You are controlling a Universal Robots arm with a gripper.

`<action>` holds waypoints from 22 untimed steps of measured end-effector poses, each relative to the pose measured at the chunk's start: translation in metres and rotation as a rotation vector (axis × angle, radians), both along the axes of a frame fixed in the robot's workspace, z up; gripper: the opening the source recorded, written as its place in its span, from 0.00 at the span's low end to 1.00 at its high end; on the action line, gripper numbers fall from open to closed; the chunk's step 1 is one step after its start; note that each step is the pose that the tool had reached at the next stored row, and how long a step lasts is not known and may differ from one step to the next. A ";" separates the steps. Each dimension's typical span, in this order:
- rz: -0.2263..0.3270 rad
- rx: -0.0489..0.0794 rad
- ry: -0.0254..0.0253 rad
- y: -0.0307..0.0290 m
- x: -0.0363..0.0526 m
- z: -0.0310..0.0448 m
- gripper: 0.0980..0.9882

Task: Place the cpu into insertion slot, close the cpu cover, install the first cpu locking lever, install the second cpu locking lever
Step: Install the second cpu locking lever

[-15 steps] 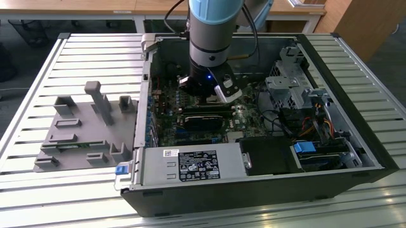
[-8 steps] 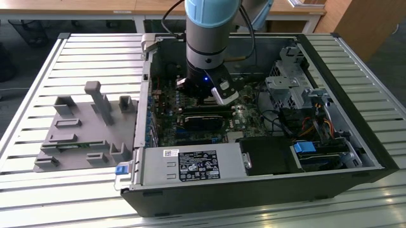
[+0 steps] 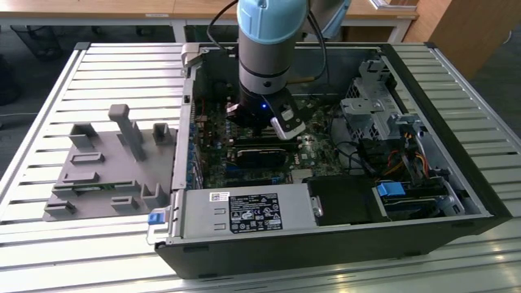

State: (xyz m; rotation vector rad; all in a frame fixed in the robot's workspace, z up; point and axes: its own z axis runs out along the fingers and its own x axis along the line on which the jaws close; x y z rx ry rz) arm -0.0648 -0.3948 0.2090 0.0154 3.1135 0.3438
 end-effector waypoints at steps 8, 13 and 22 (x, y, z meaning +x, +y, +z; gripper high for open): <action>0.000 0.020 -0.0013 -0.0023 -0.0080 -0.0038 0.01; -0.002 0.026 -0.0016 -0.0024 -0.0095 -0.0091 0.01; -0.005 0.052 -0.0017 -0.0023 -0.0105 -0.0146 0.01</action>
